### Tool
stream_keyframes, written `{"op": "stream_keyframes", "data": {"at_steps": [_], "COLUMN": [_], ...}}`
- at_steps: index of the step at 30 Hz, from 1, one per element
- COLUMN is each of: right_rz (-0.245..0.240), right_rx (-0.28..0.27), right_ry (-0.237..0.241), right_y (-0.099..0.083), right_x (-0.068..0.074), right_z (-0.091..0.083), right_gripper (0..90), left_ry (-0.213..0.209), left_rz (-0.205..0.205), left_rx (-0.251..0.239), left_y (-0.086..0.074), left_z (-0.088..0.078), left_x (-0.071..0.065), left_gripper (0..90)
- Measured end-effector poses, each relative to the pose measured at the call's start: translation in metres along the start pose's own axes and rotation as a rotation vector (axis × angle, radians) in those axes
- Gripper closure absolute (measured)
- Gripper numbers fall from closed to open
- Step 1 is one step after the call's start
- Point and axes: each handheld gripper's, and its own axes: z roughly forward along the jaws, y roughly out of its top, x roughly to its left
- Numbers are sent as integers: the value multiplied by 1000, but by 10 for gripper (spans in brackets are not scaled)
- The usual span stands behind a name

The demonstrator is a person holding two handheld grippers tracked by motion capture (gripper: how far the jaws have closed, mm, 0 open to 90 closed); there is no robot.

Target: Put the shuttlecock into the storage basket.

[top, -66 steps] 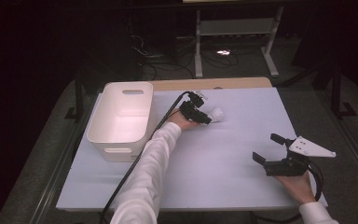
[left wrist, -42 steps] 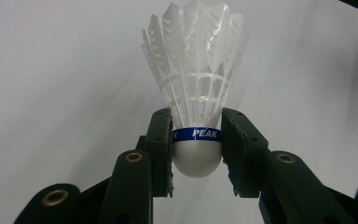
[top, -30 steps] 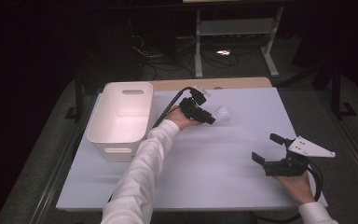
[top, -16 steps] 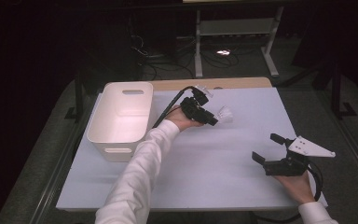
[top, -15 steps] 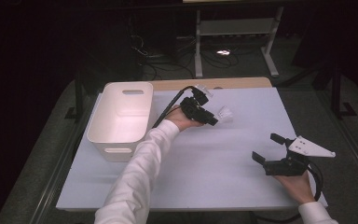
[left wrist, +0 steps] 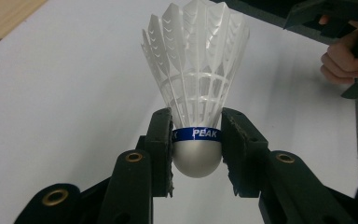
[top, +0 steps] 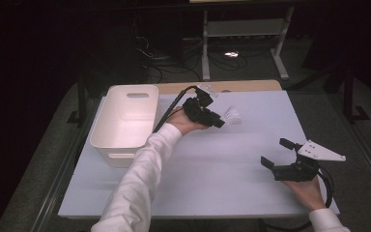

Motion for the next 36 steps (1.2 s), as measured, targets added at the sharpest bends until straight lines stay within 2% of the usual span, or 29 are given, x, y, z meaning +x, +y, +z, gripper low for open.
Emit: {"op": "stream_keyframes", "data": {"at_steps": [2, 4, 7, 13, 20, 25, 28, 29, 36], "right_rz": [1, 7, 8, 3, 3, 2, -1, -1, 2], "right_rx": [3, 8, 9, 10, 7, 9, 9, 7, 7], "right_ry": [2, 2, 2, 2, 3, -4, -5, -4, -7], "right_y": [0, 0, -1, -1, -1, -1, -1, -1, -1], "right_x": [0, 0, -1, -1, 0, 0, 0, 0, 0], "right_z": [1, 1, 2, 2, 2, 2, 2, 2, 1], "right_gripper": [0, 0, 0, 0, 0, 0, 0, 0, 0], "left_ry": [5, 8, 10, 18, 28, 39, 48, 52, 51], "left_rz": [-1, 23, 19, 38, 28, 43, 62, 50, 42], "left_rx": [-7, -15, -24, -8, -25, -38, -22, -28, -26], "left_y": [1, 2, 2, 2, 3, 1, 1, 0, -1], "left_z": [-4, -8, -12, -20, -33, -44, -50, -51, -60], "left_x": [-2, -3, -7, -10, -15, -18, -19, -20, -18], "left_gripper": [648, 648, 648, 649, 648, 648, 648, 649, 648]}}
